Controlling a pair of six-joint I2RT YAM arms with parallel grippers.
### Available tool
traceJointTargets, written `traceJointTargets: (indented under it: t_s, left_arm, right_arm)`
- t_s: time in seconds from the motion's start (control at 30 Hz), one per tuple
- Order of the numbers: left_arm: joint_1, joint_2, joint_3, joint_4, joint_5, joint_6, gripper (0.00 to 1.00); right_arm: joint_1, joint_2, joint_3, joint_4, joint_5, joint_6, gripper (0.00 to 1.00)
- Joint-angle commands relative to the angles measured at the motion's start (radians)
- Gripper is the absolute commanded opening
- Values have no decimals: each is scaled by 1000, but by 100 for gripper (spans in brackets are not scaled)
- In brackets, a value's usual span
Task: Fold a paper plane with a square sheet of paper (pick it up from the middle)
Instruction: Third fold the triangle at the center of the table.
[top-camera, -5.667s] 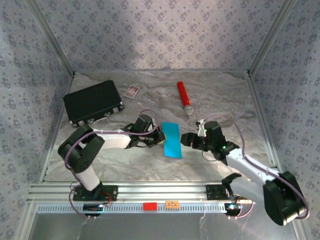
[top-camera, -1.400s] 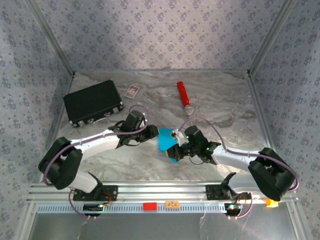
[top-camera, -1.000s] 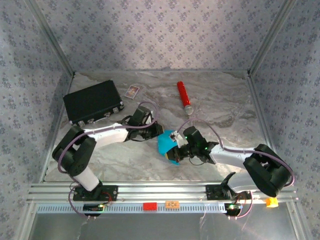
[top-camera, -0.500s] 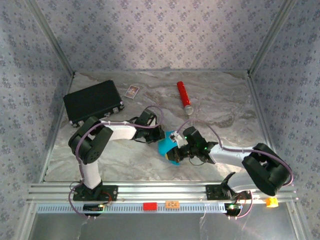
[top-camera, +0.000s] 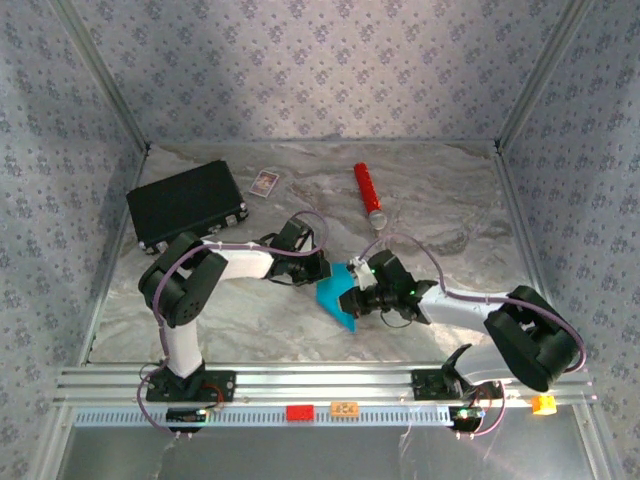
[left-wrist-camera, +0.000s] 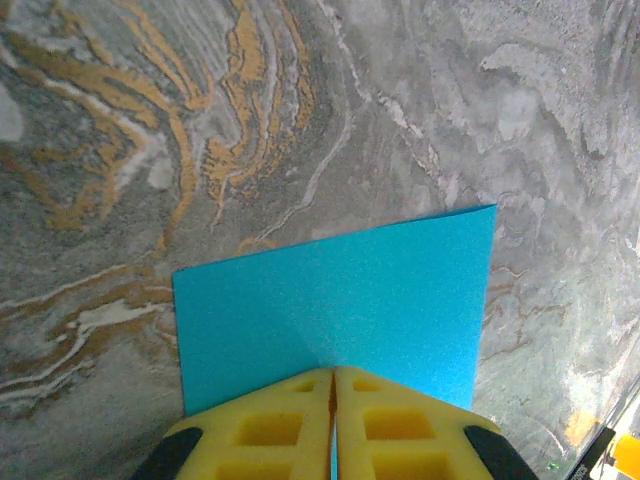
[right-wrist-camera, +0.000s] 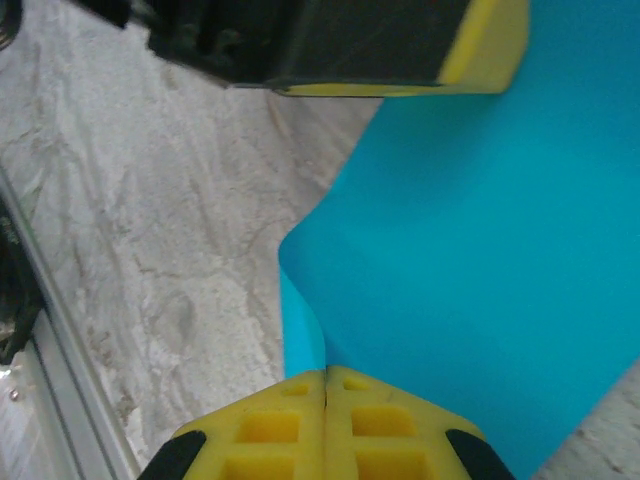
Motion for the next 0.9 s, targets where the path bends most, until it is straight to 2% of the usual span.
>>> traceJointTargets:
  t_s: [0.0,0.87]
  left_arm:
    - [3,8,-6,-33,-18,22,9]
    - [3,2,-6,-35,-16,16,9]
  right_arm:
    - [-8,4,32,-58,67,-8,0]
    - [1,41,28,-89,160,14,0]
